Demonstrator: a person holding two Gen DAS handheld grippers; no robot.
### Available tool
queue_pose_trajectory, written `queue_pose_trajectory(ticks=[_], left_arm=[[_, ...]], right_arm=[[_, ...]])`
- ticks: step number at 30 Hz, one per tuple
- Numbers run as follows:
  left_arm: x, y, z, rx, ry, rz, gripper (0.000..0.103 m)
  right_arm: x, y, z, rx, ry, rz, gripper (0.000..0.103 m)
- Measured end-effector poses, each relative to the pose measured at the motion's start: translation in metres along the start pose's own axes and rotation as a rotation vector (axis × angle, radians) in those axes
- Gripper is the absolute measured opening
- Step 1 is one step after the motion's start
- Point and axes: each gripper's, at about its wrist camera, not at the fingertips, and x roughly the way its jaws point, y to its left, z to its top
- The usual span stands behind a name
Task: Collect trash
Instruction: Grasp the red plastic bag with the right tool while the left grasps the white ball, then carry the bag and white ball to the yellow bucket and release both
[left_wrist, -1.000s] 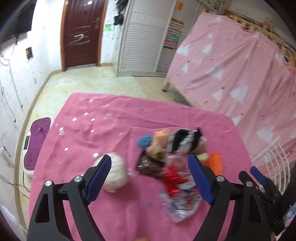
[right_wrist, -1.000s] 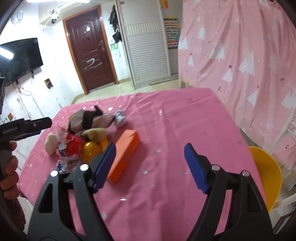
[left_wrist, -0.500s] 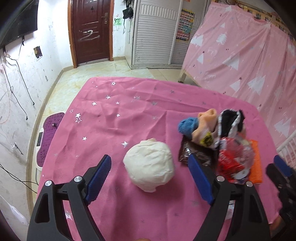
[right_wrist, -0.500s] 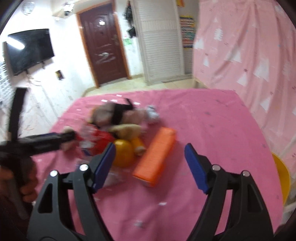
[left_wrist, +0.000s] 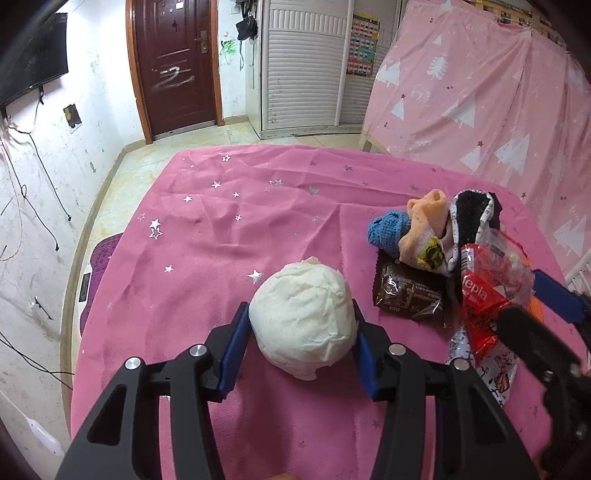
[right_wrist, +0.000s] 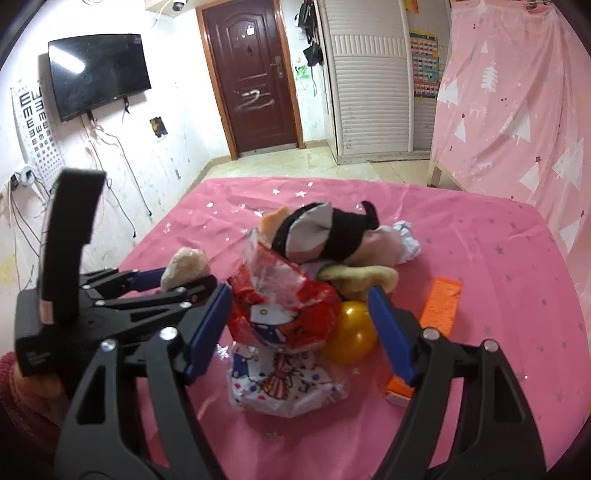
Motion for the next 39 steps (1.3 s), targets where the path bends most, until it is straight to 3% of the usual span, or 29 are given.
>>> queue_pose_trajectory(ticks=[8,24,31,39], left_arm=[[0.002,0.003,-0.002,0.000,-0.010,-0.007,0.045],[-0.029,-0.010,0.006,-0.001,-0.058,0.006,0.045],[-0.048,-0.043,0.012,0.041,-0.086,-0.012,0.045],[-0.064,-0.107,0.015,0.128,-0.112,-0.060,0.045]], right_arm=[[0.005,0.010,-0.002,-0.036,0.012,-0.024,0.030],[-0.041,-0.008,0.003,0.017,-0.094,-0.015,0.029],[-0.061,-0.032,0.000,0.067,-0.138,-0.024,0.030],[-0.095,-0.079,-0.012,0.151,-0.212,-0.078,0.030]])
